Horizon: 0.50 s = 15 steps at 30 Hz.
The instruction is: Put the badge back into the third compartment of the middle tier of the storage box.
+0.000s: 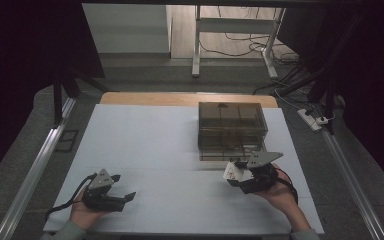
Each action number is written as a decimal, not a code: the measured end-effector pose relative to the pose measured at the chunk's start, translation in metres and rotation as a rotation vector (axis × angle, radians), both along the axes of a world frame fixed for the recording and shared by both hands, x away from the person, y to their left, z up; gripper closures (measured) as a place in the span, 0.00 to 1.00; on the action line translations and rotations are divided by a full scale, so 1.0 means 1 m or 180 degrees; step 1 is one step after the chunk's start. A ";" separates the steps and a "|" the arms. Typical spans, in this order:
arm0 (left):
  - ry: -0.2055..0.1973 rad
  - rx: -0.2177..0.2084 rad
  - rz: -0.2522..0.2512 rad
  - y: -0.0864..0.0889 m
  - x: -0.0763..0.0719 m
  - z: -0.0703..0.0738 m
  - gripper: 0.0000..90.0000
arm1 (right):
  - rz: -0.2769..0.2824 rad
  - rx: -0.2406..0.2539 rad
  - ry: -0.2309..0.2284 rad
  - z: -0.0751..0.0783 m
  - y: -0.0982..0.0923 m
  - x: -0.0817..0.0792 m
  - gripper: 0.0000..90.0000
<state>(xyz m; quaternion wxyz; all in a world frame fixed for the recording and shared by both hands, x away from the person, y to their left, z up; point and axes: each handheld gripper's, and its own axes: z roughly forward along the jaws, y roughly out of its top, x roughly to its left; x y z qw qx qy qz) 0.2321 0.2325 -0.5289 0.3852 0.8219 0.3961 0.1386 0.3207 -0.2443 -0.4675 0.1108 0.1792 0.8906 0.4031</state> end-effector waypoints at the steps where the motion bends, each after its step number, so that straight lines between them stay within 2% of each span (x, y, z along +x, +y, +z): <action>1: 0.0000 -0.0001 -0.0001 0.000 0.000 0.000 0.16 | -0.0010 0.0004 -0.0009 0.001 0.000 0.000 0.37; 15: 0.0000 0.0000 -0.0001 0.000 0.000 0.000 0.16 | -0.0102 0.0172 -0.0044 0.007 -0.006 0.000 0.37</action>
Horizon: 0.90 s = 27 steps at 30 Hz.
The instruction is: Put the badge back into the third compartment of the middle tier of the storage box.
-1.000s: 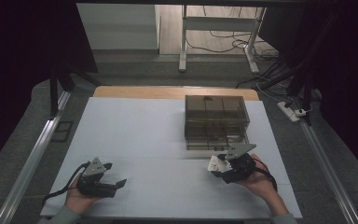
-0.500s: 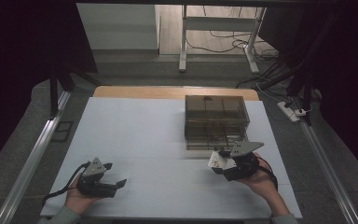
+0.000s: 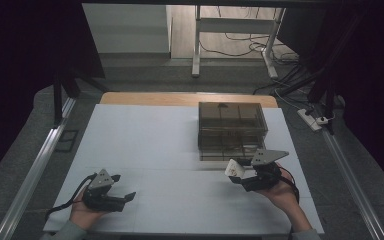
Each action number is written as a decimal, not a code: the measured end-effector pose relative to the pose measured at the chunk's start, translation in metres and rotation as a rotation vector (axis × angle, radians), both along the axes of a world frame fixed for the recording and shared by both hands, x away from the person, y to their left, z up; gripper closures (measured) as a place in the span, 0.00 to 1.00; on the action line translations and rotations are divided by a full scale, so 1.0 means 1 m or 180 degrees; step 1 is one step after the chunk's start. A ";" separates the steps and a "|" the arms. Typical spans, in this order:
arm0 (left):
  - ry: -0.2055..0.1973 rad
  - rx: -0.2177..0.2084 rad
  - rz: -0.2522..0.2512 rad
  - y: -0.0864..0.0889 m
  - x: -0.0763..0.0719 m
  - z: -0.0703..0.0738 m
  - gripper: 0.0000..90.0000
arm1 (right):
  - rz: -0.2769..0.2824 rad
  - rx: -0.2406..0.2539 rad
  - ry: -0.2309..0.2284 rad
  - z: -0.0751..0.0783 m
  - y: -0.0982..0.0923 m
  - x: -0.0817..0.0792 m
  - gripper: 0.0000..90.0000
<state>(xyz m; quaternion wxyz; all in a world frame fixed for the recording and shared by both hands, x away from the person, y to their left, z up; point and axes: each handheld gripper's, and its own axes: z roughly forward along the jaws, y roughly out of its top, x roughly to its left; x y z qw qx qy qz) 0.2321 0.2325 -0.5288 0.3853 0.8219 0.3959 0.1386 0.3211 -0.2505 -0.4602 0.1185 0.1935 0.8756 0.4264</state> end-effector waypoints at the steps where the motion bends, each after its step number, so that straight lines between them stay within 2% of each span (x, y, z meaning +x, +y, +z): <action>1: 0.0000 0.0000 -0.0001 0.000 0.000 0.000 0.16 | -0.0005 0.0021 0.0003 0.001 -0.001 0.000 0.37; 8: 0.0002 0.0003 -0.0002 0.000 0.000 0.000 0.16 | -0.0065 0.0204 -0.0018 0.008 -0.007 0.000 0.37; 14: 0.0001 0.0007 -0.0005 0.000 0.000 0.000 0.16 | -0.0182 0.0355 -0.0093 0.014 -0.012 -0.001 0.37; 27: 0.0001 0.0016 -0.0005 0.000 0.000 0.000 0.16 | -0.0321 0.0405 -0.0169 0.021 -0.018 -0.002 0.37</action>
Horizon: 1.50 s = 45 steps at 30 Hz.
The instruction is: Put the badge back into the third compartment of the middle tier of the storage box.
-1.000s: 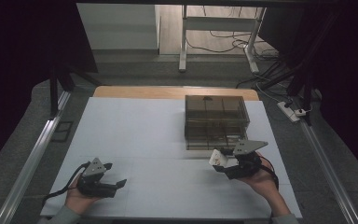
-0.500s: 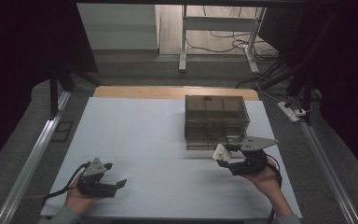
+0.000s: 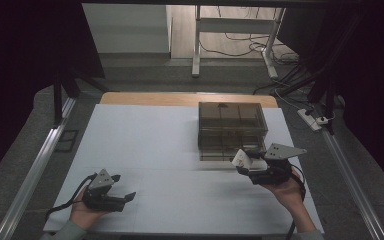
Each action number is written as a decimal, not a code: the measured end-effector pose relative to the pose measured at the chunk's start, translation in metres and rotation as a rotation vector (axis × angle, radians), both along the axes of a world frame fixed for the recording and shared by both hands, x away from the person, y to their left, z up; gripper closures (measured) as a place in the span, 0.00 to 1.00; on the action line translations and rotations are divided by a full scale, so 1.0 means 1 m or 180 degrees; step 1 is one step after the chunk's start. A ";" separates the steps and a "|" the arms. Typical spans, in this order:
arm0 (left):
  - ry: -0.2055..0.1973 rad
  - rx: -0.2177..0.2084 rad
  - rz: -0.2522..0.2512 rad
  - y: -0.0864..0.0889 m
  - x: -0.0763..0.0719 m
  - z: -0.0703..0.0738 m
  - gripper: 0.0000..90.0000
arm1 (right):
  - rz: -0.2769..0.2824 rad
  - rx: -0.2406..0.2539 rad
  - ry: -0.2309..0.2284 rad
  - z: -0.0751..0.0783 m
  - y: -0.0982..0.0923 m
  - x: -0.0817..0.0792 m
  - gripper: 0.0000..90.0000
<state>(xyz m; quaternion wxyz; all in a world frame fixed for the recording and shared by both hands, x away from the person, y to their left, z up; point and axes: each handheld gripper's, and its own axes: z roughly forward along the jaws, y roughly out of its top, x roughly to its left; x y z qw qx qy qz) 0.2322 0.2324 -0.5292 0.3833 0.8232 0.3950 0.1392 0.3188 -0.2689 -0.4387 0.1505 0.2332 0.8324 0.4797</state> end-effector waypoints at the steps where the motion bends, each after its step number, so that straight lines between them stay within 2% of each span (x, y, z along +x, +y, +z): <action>1: 0.0000 -0.0001 -0.0001 0.000 0.000 0.000 0.16 | -0.0007 -0.0002 -0.0003 0.000 0.000 0.000 0.37; 9: -0.0002 -0.0013 -0.0001 0.000 0.000 0.000 0.16 | -0.0124 -0.0022 -0.0016 0.002 -0.001 0.001 0.37; 16: 0.0004 -0.0020 -0.0003 0.000 0.000 0.000 0.16 | -0.0218 0.0019 -0.0038 0.005 -0.003 0.002 0.37; 26: 0.0011 -0.0034 0.0000 -0.001 0.001 0.000 0.16 | -0.0324 -0.0038 -0.0046 0.009 -0.001 0.006 0.37; 35: 0.0027 -0.0041 0.0005 -0.001 0.001 0.000 0.16 | -0.0379 -0.0060 -0.0123 0.015 0.004 0.010 0.37; 41: 0.0032 -0.0035 -0.0003 -0.001 0.002 -0.001 0.16 | -0.0561 -0.0113 -0.0147 0.017 0.003 0.016 0.37; 45: 0.0030 -0.0037 0.0000 -0.001 0.002 -0.001 0.16 | -0.0610 -0.0149 -0.0149 0.017 0.004 0.019 0.37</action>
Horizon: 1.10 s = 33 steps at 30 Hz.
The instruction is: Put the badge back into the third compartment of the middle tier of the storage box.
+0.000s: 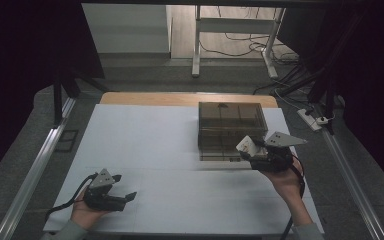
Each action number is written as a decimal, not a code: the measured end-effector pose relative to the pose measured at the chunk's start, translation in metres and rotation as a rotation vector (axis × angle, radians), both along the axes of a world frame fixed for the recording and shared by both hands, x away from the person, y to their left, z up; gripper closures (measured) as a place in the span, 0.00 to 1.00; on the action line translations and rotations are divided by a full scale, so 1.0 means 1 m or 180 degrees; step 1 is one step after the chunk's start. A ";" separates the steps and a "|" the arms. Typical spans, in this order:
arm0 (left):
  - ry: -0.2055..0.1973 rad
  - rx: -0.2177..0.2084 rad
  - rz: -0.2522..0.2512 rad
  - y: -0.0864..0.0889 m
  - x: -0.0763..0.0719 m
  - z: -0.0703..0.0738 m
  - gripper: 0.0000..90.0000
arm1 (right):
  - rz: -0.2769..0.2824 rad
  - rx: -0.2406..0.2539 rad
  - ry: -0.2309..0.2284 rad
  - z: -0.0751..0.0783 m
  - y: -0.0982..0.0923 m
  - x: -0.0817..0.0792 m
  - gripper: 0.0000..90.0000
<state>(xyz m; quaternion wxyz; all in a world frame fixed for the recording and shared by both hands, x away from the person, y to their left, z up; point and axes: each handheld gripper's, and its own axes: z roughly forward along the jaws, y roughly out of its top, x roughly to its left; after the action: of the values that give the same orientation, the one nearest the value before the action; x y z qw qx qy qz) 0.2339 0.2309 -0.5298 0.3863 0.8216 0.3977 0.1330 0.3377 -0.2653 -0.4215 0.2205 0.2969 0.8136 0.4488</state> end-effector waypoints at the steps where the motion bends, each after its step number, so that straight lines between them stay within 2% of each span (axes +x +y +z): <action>1: 0.0000 0.0002 0.0001 0.000 0.000 0.000 0.16 | -0.0007 -0.0001 -0.0008 0.000 0.000 0.001 0.37; 6: 0.0003 0.0002 0.0000 0.000 0.000 0.000 0.16 | -0.0058 -0.0013 -0.0013 0.002 0.003 0.008 0.37; 9: 0.0004 0.0011 -0.0007 0.000 0.000 0.000 0.16 | -0.0120 -0.0073 0.0001 0.002 0.004 0.013 0.37; 20: 0.0002 0.0025 -0.0020 0.000 0.000 -0.001 0.16 | -0.0458 -0.0186 0.0086 -0.003 -0.001 0.029 0.37; 28: -0.0005 0.0040 -0.0025 0.000 -0.001 -0.001 0.16 | -0.0705 -0.0244 0.0278 -0.014 -0.009 0.037 0.37; 33: 0.0000 0.0047 -0.0033 -0.001 -0.001 -0.001 0.16 | -0.0777 -0.0262 0.0344 -0.021 -0.013 0.040 0.37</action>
<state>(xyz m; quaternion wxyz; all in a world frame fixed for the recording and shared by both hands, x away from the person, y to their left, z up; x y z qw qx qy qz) 0.2331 0.2303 -0.5308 0.3808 0.8265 0.3924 0.1339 0.3781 -0.2779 -0.4422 0.2413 0.4081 0.7997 0.3683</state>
